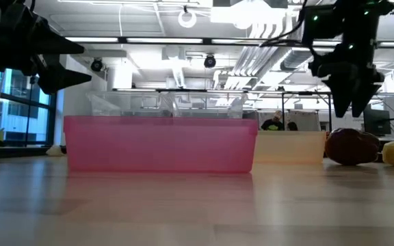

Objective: Sort produce into baskets
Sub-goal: Put the red apple into the right transparent bin

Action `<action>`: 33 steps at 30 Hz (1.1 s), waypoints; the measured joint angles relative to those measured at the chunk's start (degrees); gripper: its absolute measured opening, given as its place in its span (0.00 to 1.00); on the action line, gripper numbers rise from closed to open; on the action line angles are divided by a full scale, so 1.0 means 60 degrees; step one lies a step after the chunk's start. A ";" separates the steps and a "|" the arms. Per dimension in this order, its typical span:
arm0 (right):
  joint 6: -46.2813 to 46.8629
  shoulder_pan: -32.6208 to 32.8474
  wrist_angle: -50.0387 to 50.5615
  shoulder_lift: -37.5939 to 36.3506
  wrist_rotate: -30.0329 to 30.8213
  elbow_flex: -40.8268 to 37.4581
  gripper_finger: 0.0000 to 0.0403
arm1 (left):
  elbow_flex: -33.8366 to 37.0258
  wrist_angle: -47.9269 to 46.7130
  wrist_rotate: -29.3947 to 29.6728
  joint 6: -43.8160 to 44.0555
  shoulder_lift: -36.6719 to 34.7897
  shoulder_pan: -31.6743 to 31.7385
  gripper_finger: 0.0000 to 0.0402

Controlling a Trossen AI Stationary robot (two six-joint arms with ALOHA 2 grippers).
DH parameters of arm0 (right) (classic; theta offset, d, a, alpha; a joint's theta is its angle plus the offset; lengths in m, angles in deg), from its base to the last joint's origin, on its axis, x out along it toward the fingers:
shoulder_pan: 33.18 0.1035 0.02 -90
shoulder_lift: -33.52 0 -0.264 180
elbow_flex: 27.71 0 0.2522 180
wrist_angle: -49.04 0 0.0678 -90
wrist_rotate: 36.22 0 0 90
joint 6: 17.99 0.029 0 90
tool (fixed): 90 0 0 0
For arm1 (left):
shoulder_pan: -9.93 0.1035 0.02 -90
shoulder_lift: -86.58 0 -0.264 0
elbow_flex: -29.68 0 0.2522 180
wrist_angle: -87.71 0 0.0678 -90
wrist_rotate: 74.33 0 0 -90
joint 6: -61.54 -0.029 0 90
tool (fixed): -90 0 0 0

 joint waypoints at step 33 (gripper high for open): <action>-0.2244 -0.1203 -0.1073 0.3786 -0.0989 0.0000 0.91 | -0.0002 -0.0001 0.0000 -0.0003 0.0000 -0.0001 0.97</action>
